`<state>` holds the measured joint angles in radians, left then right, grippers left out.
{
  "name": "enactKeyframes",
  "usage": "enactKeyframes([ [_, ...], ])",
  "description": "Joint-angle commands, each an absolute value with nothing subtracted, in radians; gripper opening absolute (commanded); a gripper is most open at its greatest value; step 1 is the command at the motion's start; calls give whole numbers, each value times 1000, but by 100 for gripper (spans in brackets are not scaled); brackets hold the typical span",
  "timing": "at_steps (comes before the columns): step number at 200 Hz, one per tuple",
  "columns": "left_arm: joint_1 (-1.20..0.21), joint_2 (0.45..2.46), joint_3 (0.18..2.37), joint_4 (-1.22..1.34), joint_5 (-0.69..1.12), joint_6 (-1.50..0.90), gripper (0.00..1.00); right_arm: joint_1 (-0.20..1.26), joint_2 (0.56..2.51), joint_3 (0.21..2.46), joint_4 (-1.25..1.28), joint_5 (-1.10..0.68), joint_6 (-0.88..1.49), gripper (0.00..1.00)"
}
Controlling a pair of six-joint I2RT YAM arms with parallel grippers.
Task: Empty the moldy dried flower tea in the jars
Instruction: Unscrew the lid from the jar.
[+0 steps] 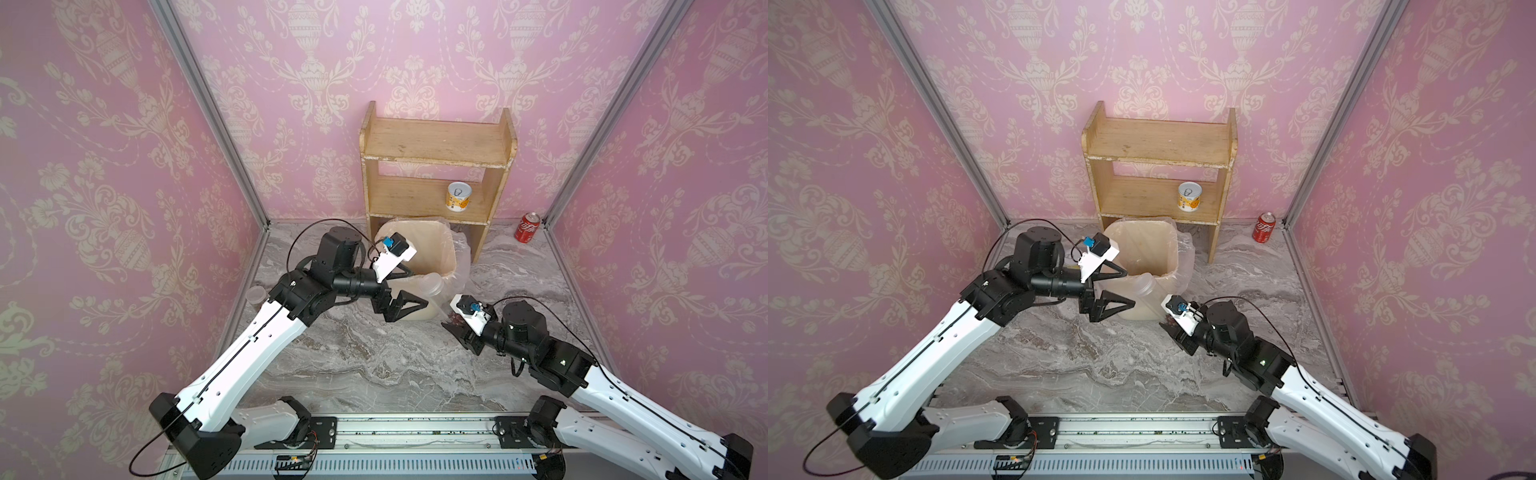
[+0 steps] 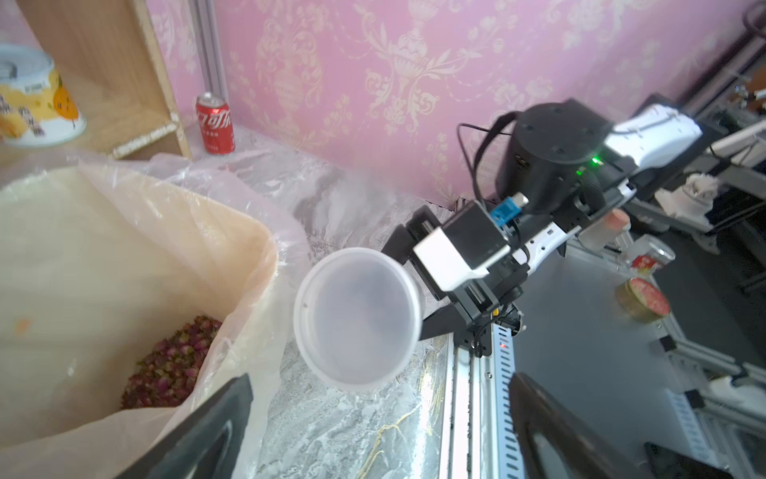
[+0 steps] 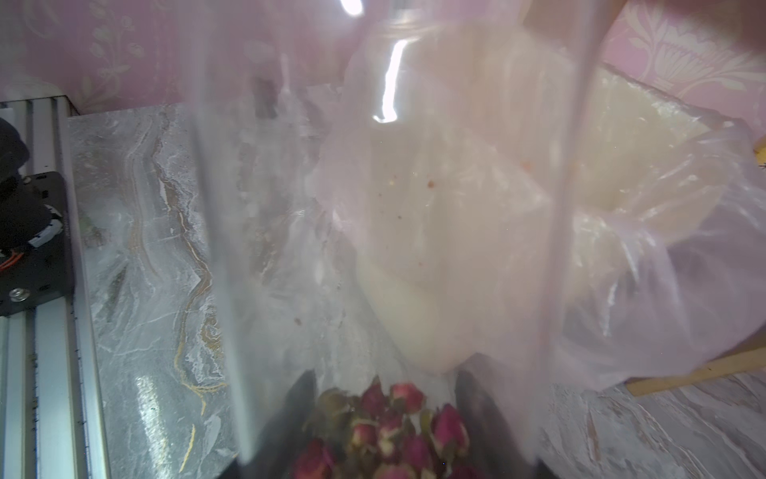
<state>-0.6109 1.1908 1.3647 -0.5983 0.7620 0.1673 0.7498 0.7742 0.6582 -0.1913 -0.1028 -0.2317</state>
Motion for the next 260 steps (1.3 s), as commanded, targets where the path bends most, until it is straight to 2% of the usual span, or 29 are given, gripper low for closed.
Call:
enactKeyframes([
  [1,-607,1164,1306,-581,851,378,99,741,770,642,-164,-281,-212,26],
  [40,-607,1163,1307,-591,928,426,97,740,786,626,-131,-405,-232,27],
  [91,-607,1237,1368,-676,982,443,89,741,802,625,-130,-423,-248,29],
  [108,-607,1246,1367,-668,991,440,83,741,806,627,-133,-423,-254,30],
  [122,-606,1248,1361,-640,986,417,74,740,812,629,-141,-421,-256,30],
  [145,-607,1246,1350,-623,982,404,66,740,818,629,-145,-420,-257,30],
  [177,-607,1220,1320,-579,957,384,68,740,816,624,-140,-416,-256,30],
  [228,-607,1239,1335,-617,941,365,43,741,816,630,-143,-407,-252,30],
  [260,-607,1244,1331,-565,887,245,34,740,814,632,-138,-344,-253,29],
])
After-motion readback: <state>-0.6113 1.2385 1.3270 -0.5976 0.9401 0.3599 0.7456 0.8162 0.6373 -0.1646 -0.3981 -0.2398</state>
